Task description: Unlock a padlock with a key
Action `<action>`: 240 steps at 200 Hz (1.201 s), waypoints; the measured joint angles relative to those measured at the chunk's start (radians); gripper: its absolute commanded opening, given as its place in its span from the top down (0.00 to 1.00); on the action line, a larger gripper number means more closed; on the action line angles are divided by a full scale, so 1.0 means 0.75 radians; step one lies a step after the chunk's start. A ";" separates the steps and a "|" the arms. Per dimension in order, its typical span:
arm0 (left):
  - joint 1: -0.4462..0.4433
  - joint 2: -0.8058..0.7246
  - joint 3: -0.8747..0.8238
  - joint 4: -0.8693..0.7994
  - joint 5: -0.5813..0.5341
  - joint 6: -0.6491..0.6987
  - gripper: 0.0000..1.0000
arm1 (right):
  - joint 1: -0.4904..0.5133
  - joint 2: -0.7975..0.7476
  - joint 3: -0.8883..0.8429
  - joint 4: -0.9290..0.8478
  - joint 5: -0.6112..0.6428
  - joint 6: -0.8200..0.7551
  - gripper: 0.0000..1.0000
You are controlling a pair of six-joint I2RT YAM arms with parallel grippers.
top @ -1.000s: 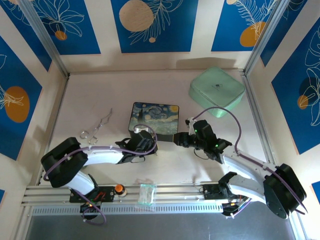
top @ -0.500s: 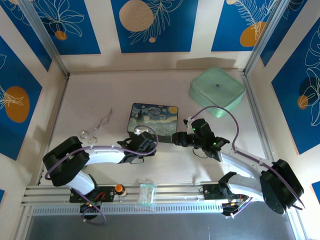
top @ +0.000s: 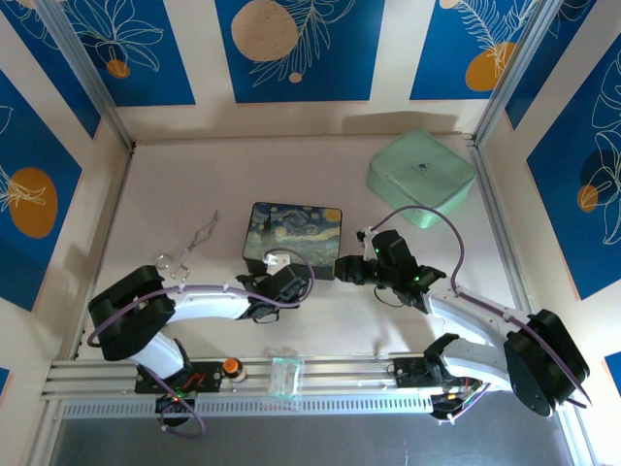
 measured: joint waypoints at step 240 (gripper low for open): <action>-0.195 0.254 0.348 -0.524 -0.333 -0.015 0.79 | 0.000 -0.001 -0.058 0.032 0.013 0.020 0.51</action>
